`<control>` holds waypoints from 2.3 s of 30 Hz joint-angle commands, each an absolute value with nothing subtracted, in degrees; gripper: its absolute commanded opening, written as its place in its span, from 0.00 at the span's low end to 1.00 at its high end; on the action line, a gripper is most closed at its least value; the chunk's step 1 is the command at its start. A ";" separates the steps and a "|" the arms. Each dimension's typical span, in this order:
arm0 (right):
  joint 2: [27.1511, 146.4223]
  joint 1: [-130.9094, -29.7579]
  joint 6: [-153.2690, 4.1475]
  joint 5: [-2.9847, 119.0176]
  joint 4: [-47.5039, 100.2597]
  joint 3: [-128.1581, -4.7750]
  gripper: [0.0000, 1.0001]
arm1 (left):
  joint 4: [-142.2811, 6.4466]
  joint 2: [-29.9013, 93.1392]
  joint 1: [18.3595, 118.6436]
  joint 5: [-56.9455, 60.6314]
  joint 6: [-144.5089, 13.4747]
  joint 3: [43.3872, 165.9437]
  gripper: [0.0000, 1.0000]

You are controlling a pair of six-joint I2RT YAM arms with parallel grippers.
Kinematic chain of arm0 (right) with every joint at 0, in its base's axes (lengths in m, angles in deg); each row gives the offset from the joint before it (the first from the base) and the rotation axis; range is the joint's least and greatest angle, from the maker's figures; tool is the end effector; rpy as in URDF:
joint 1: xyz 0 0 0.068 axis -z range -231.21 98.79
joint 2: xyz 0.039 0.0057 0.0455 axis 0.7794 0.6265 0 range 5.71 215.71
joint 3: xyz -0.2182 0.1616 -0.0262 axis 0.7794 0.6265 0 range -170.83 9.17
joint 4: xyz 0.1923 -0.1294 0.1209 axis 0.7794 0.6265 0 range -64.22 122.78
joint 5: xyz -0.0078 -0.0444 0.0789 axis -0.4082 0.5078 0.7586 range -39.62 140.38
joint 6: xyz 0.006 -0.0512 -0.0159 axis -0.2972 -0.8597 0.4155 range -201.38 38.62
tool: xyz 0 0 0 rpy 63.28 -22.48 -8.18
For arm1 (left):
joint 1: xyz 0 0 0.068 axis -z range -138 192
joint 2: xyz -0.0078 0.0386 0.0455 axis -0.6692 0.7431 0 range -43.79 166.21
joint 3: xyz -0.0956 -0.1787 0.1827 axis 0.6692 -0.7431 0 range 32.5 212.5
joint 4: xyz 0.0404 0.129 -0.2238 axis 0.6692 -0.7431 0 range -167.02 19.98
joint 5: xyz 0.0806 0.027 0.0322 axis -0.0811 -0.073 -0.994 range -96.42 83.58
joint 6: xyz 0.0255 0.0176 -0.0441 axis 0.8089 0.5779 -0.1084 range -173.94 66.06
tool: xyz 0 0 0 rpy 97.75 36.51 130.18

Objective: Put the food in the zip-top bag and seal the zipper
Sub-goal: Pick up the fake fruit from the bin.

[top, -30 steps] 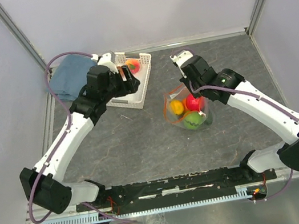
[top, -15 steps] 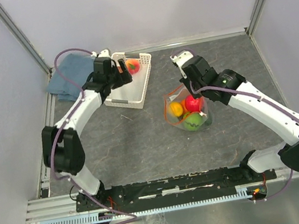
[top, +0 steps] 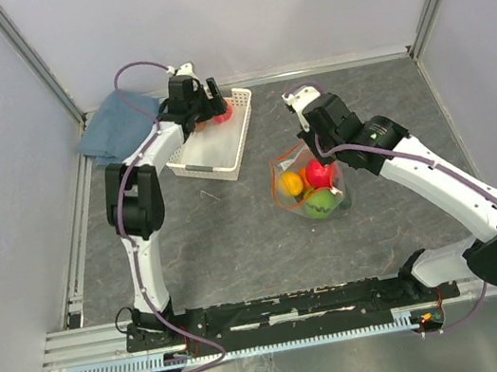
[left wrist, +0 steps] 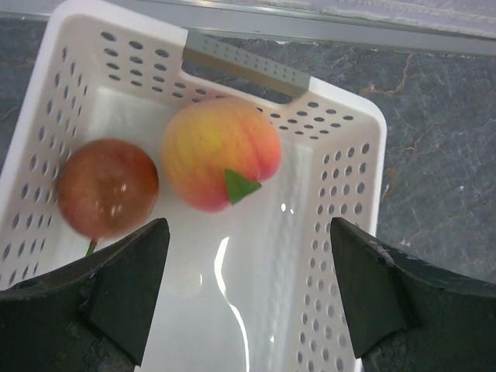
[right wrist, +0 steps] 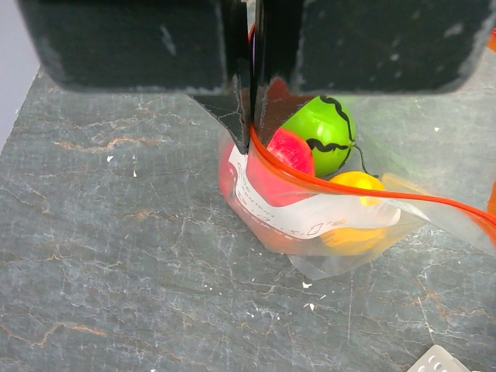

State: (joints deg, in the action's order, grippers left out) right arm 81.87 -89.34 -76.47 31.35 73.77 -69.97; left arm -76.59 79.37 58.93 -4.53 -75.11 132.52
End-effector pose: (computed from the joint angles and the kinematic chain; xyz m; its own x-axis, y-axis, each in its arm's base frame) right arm 0.2230 0.1605 0.3663 -0.5886 -0.3594 -0.7241 -0.3535 0.9200 -0.1693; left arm 0.4861 -0.1491 0.2392 -0.5571 -0.2077 -0.8040 0.1257 0.9360 -0.3289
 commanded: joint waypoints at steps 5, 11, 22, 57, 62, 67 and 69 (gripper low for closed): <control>81.21 -89.13 -75.78 33.15 70.35 -70.71 0.02 | -74.57 88.79 58.53 -5.78 -67.53 144.65 0.91; 81.73 -89.17 -75.92 33.30 70.74 -71.07 0.02 | -75.91 95.24 58.53 -5.91 -66.19 150.10 0.91; 83.16 -89.12 -76.19 33.26 70.83 -71.08 0.02 | -72.97 99.57 58.57 -3.44 -66.27 151.66 0.88; 77.86 -89.11 -72.82 36.83 71.14 -70.11 0.02 | -66.60 54.80 58.63 0.52 -70.38 102.30 0.53; 78.93 -89.11 -73.19 34.65 71.42 -70.74 0.02 | -63.80 47.19 59.23 2.12 -73.16 96.59 0.53; 79.96 -89.19 -73.82 31.14 71.55 -71.14 0.02 | -61.16 39.25 61.39 3.02 -74.70 91.74 0.52; 80.29 -89.15 -74.04 30.05 71.48 -71.11 0.02 | -60.43 36.64 62.52 3.08 -74.75 90.25 0.52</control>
State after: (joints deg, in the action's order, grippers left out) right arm 79.99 -89.31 -73.74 34.17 73.46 -69.66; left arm -66.05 42.51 60.53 1.64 -71.94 92.24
